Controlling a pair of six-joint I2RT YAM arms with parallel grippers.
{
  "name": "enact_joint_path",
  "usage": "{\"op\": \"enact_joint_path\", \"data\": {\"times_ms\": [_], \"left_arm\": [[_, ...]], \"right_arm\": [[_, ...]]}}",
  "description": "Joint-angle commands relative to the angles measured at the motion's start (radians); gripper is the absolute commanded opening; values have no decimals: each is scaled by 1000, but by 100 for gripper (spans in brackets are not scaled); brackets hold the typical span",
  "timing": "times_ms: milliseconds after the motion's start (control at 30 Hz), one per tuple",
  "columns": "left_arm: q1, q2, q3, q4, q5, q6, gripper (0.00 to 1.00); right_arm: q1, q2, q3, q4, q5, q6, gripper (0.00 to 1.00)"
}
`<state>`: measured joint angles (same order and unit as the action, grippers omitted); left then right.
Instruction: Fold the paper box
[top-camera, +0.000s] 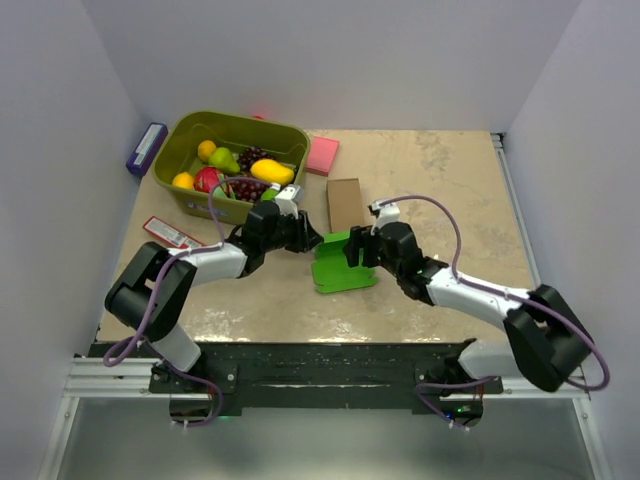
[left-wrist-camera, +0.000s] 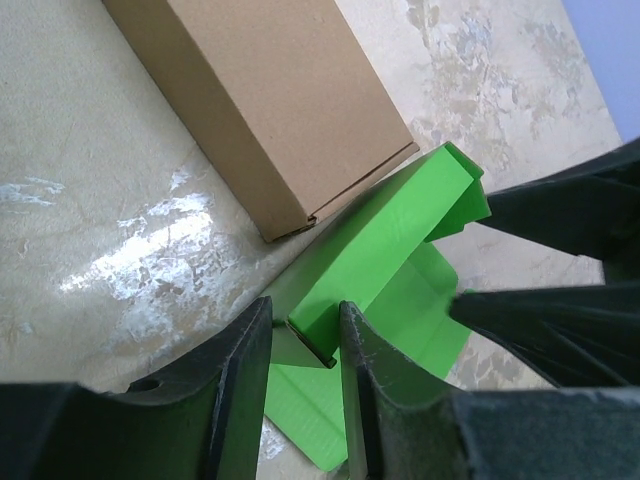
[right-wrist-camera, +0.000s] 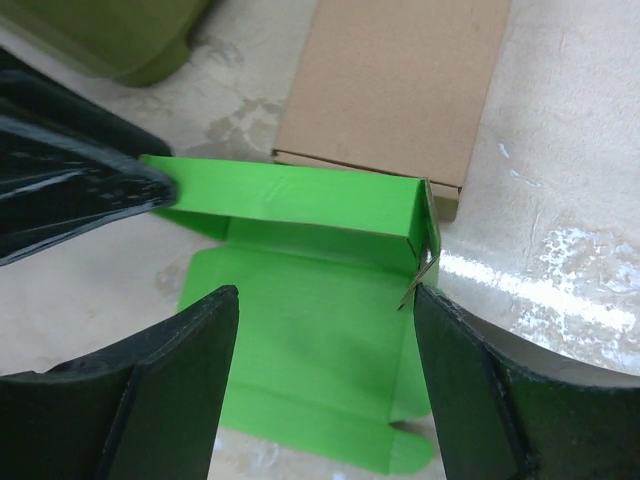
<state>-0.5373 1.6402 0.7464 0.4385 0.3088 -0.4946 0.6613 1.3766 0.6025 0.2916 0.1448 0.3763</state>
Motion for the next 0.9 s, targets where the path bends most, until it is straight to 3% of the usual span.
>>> {"op": "enact_joint_path", "data": {"times_ms": [0,100,200,333,533,867], "left_arm": [[-4,27,22,-95,-20,53,36],[-3,27,22,-98,-19,57,36],[-3,27,22,-101,-17,59,36],[-3,26,22,-98,-14,59,36],[-3,26,22,-96,-7,62,36],[-1,30,28,-107,1,76,35]], "right_arm": [[3,-171,-7,-137,-19,2,75],[-58,-231,9,-267,16,36,73],[-170,-226,23,-330,-2,81,61],[-190,-153,52,-339,23,75,54],[-190,-13,82,-234,-50,-14,50],[-189,76,49,20,-126,-132,50]]}}
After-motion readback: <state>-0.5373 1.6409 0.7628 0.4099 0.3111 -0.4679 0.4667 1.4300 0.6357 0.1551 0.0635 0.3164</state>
